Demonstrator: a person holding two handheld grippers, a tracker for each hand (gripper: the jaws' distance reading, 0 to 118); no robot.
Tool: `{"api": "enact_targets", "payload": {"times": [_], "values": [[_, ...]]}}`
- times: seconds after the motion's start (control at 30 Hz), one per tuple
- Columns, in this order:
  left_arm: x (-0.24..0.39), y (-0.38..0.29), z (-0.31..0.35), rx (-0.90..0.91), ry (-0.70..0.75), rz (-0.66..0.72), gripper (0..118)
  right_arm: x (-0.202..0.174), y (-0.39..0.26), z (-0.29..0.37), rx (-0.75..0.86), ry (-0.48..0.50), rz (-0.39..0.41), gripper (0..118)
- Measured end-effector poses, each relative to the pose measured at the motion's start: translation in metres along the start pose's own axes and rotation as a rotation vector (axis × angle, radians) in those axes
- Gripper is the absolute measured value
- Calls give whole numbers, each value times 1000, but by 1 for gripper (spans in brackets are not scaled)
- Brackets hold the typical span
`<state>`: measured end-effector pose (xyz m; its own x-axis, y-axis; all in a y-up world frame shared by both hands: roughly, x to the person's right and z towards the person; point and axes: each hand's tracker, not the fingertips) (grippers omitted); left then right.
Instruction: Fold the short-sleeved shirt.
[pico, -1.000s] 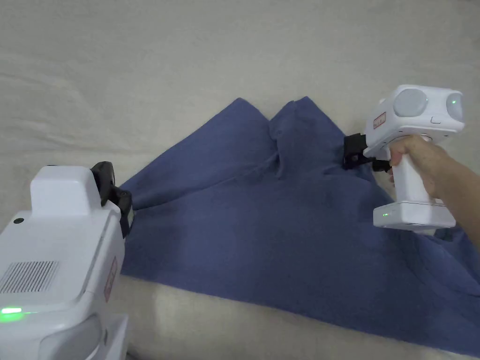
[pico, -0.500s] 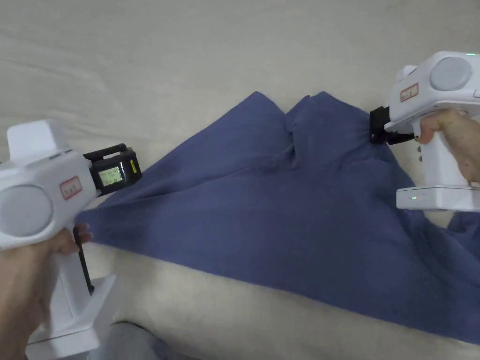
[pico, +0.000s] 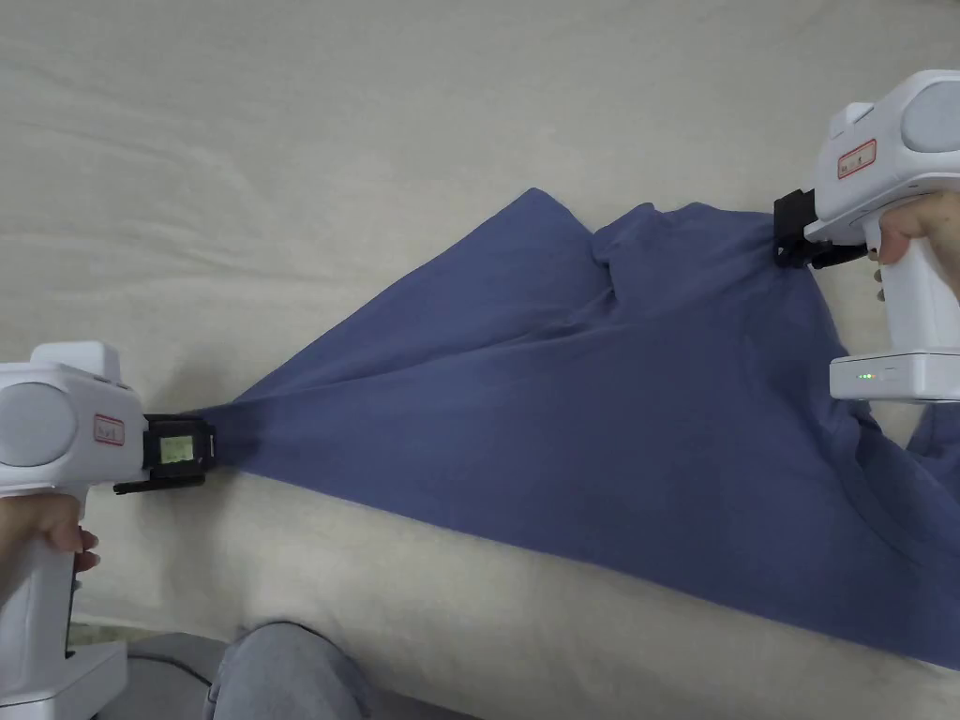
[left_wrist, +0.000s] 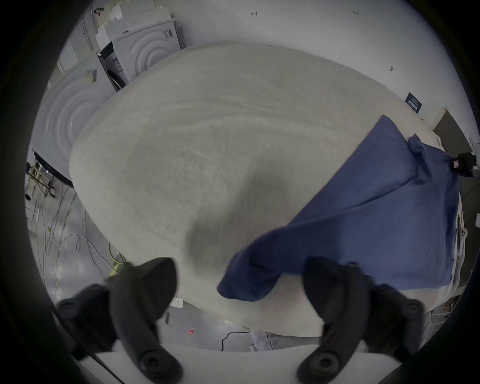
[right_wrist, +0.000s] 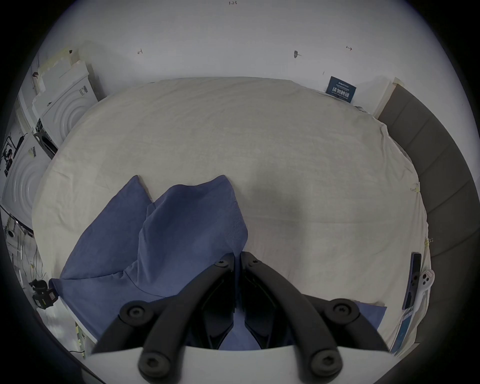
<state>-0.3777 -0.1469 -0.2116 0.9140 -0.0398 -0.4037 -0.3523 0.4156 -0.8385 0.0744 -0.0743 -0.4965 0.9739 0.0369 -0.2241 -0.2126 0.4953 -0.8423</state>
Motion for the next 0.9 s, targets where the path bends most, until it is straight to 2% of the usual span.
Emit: {"api": "enact_targets", "payload": {"times": [0.03, 0.13, 0.2, 0.3, 0.37, 0.47, 0.57, 0.73, 0.9], "values": [[2, -1, -3, -3, 1, 4, 55, 1, -1, 0, 1, -2, -4, 3], [7, -4, -5, -20, -122, 16, 5, 2, -4, 1, -4, -1, -14, 3], [12, -4, -5, -9, -147, -15, 4, 2, -6, 2, -5, -4, -9, 2], [16, -1, 1, -18, -97, -62, 3, 5, -9, 9, -3, -3, -8, 2], [11, 4, 13, 6, -111, -35, 3, 8, -10, 18, 9, 6, -15, 2], [1, 22, 40, 108, -182, 86, 3, 18, -9, 42, 41, 3, -38, 2], [2, 44, 72, 215, -236, 154, 3, 28, -7, 78, 100, -13, -34, 3], [27, 84, 125, 374, -221, 106, 3, 57, -9, 161, 235, -49, -61, 3], [47, 119, 191, 534, -266, 143, 3, 92, -20, 258, 377, -97, -71, 3]]}}
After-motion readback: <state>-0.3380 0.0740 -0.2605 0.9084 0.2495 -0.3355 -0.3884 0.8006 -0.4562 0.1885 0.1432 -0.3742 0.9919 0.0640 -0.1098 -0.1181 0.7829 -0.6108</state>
